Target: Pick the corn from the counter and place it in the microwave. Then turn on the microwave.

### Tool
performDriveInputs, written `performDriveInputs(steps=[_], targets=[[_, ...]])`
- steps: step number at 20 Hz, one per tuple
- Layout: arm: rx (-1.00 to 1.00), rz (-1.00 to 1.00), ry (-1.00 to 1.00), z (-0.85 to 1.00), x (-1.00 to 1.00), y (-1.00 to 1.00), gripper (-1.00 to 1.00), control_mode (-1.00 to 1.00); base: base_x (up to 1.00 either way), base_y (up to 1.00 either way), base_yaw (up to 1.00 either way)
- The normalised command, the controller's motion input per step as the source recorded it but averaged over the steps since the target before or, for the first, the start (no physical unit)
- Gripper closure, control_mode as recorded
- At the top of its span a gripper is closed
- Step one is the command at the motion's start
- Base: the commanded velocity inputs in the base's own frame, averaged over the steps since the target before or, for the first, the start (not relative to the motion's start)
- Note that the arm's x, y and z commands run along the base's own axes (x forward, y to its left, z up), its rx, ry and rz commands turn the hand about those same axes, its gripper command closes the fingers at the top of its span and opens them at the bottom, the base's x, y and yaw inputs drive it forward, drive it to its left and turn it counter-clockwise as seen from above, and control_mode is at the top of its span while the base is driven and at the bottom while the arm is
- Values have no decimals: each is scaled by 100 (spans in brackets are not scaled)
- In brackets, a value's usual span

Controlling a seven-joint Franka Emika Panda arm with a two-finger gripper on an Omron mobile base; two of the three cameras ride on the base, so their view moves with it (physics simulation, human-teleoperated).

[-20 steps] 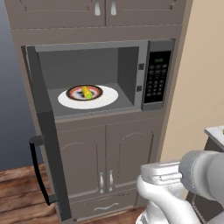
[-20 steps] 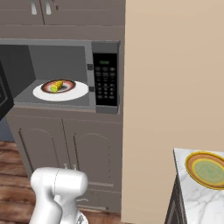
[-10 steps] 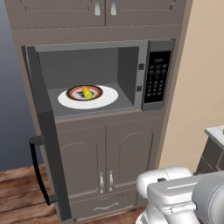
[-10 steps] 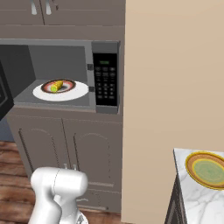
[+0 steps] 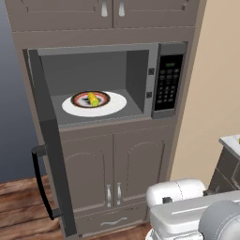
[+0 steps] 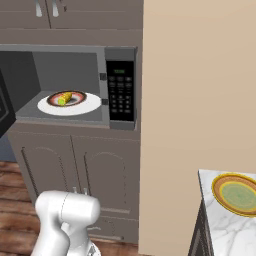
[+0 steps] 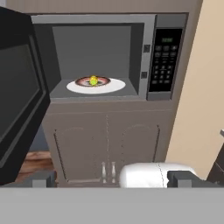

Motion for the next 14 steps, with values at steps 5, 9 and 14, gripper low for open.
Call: performDriveInputs(steps=[5, 9, 14], targets=[[0, 0, -9, -9, -3, 20, -100, -100, 0, 0, 0], [0, 0, -9, -7, 0, 20, -100, -100, 0, 0, 0], [0, 0, -9, -5, -1, 18, -100, -100, 0, 0, 0]])
